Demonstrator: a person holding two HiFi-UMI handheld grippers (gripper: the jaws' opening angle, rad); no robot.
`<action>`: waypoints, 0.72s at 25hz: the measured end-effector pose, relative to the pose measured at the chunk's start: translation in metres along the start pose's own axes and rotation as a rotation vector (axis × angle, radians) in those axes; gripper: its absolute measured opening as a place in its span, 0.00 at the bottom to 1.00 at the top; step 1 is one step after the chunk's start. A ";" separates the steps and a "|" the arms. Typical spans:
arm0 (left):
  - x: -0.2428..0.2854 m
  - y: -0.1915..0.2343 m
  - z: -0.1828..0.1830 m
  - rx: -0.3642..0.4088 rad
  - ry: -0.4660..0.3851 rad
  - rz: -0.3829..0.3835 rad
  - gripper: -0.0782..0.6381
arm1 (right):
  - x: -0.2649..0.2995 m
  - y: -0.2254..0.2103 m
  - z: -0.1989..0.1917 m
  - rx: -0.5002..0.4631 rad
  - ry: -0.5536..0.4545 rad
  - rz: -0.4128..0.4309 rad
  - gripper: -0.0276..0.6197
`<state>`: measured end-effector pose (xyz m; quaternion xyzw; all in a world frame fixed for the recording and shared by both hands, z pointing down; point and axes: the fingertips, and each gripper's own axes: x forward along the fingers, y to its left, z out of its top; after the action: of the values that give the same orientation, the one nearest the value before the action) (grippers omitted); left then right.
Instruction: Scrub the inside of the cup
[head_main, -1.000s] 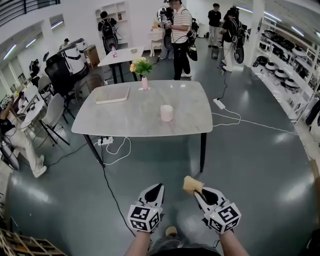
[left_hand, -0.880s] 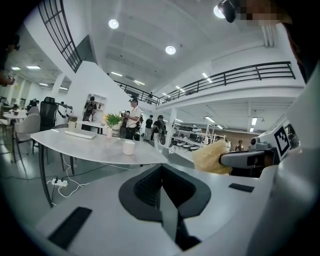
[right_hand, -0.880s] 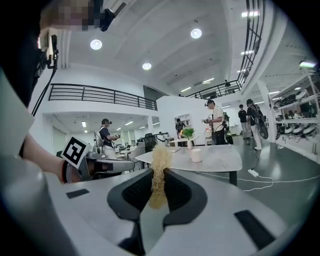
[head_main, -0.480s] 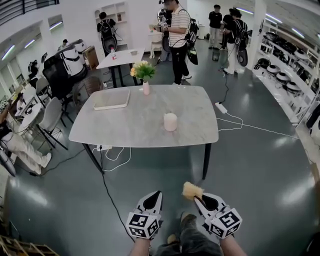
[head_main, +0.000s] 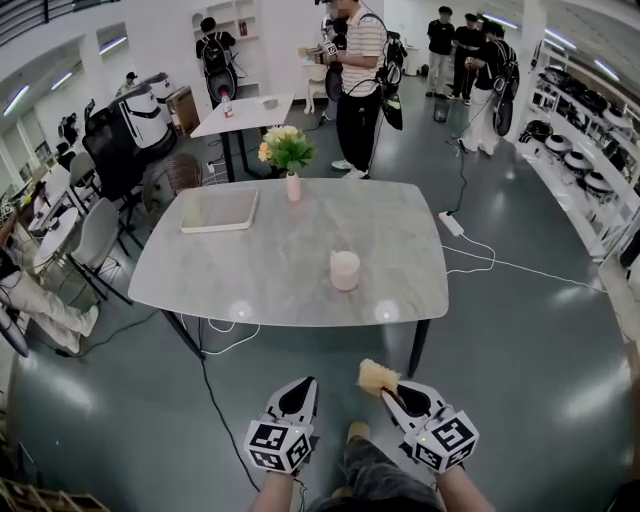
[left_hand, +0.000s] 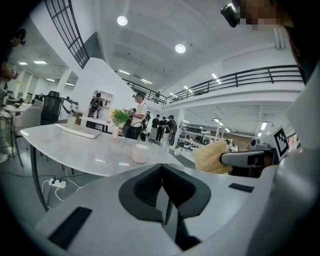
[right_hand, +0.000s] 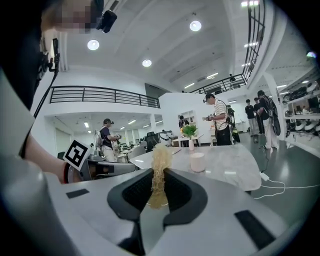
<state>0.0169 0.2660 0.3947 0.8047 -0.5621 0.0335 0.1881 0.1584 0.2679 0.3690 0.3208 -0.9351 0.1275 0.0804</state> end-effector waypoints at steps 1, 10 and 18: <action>0.010 0.001 0.004 -0.001 0.005 -0.009 0.13 | 0.007 -0.008 0.005 0.002 0.001 0.001 0.14; 0.092 0.026 0.021 -0.001 0.050 -0.033 0.13 | 0.059 -0.071 0.017 0.039 0.015 0.002 0.14; 0.144 0.046 0.038 0.046 0.064 -0.021 0.13 | 0.104 -0.111 0.034 0.056 0.007 0.034 0.14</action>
<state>0.0213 0.1105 0.4098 0.8130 -0.5466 0.0703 0.1878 0.1437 0.1137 0.3817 0.3066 -0.9361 0.1561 0.0724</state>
